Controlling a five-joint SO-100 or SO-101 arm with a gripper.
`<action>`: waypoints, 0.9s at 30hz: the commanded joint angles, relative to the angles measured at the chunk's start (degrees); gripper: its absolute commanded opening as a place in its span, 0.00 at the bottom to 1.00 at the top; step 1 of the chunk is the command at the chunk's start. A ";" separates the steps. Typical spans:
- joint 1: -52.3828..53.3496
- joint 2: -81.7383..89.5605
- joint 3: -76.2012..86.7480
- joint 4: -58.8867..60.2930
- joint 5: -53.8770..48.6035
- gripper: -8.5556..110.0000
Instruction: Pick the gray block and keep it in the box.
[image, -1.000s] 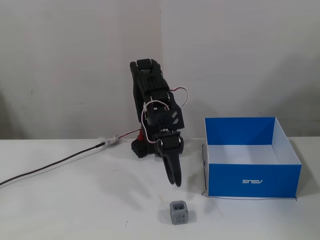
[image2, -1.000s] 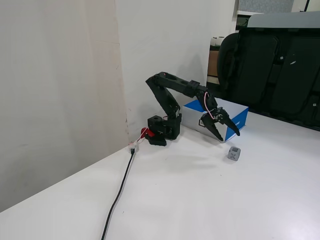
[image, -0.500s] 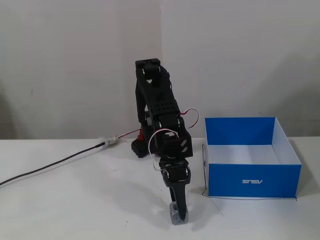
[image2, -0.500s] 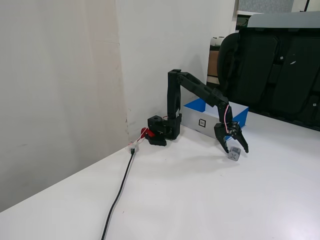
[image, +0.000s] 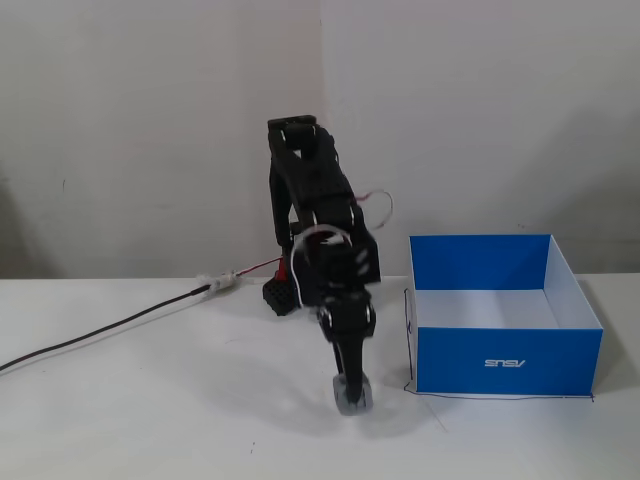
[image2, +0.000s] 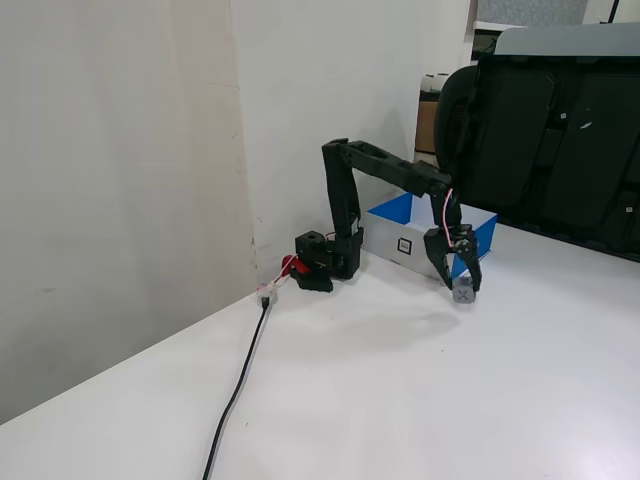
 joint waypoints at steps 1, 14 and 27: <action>0.09 16.44 -4.39 3.52 0.00 0.07; -29.97 51.86 -2.46 14.68 1.23 0.07; -45.88 54.49 8.61 6.94 5.01 0.30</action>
